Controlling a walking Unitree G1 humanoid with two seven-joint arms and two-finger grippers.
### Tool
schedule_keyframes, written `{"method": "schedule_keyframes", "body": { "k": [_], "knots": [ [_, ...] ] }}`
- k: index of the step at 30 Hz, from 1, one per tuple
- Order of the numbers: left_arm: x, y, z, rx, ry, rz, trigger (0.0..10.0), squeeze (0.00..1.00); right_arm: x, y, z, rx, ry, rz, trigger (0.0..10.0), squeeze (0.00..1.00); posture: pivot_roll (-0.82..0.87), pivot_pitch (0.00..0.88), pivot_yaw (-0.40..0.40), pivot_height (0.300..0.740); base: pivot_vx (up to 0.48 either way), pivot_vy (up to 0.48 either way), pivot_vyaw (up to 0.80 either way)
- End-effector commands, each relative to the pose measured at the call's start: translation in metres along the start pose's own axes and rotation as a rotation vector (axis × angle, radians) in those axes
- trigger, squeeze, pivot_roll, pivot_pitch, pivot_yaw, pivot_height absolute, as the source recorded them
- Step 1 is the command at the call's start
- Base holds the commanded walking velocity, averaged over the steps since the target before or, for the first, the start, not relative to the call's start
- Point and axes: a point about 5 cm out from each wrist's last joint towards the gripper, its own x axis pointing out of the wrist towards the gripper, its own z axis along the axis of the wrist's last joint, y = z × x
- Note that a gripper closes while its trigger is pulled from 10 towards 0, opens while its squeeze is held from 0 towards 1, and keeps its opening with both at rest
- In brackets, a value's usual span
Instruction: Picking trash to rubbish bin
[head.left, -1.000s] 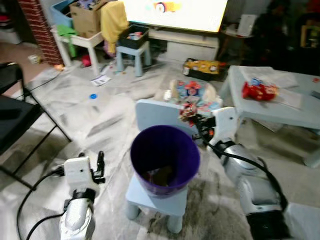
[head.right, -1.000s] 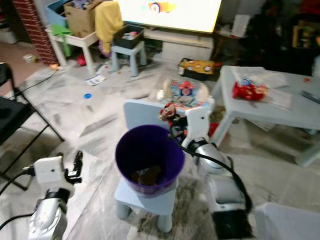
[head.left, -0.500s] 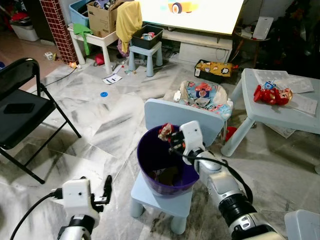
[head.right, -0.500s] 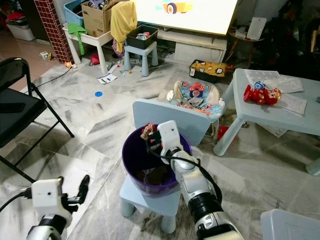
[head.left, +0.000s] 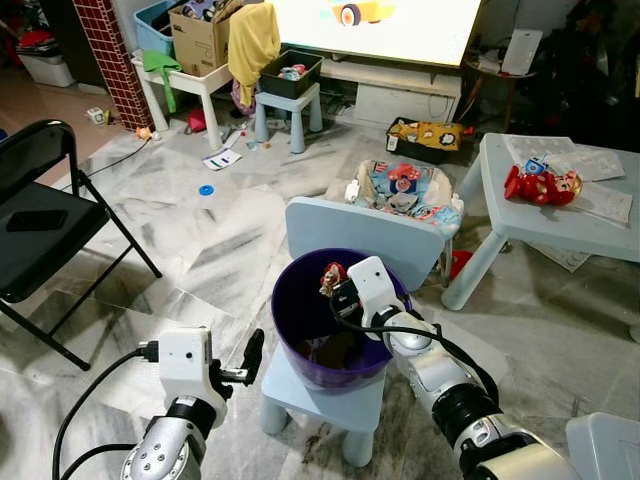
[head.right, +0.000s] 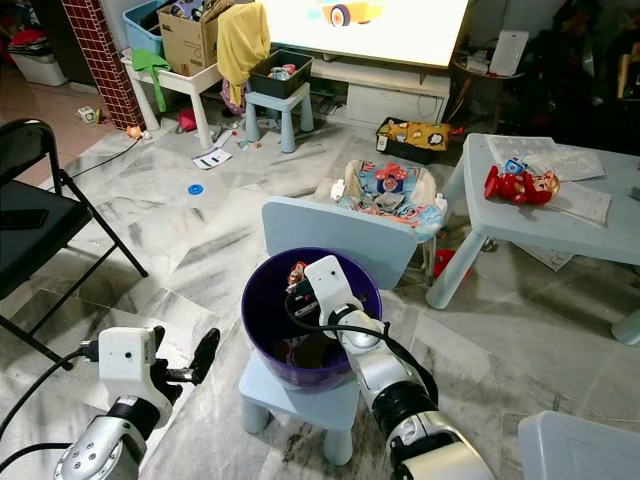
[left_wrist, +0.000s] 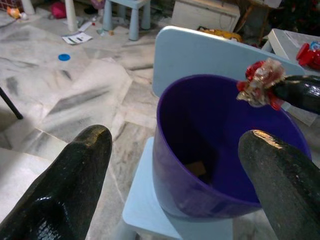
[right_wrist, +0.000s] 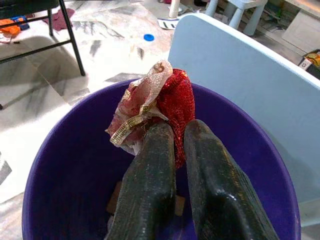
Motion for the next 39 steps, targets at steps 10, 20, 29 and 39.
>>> {"method": "schedule_keyframes", "body": {
  "k": [10,20,29,39],
  "knots": [
    [0.000,-0.001,-0.003,0.008,0.031,-0.005,10.0,0.73,0.004,0.001,0.009,0.024,-0.053,0.021,10.0,1.00,0.22,0.056,-0.047,0.740,0.000,0.000,0.00],
    [0.003,-0.002,-0.002,0.014,0.031,-0.011,10.0,0.31,0.003,0.005,0.007,0.035,-0.058,0.059,10.0,1.00,0.21,0.052,-0.048,0.740,0.000,0.000,0.00],
    [0.004,-0.003,-0.002,0.019,0.032,-0.010,10.0,0.15,0.003,0.017,0.002,0.028,-0.036,0.135,10.0,1.00,0.21,0.052,-0.048,0.740,0.000,0.000,0.00],
    [0.005,-0.003,-0.003,0.025,0.036,-0.013,10.0,0.04,0.003,0.013,0.006,-0.014,-0.058,0.101,10.0,1.00,0.21,0.051,-0.049,0.740,0.000,0.000,0.00]
  ]
}}
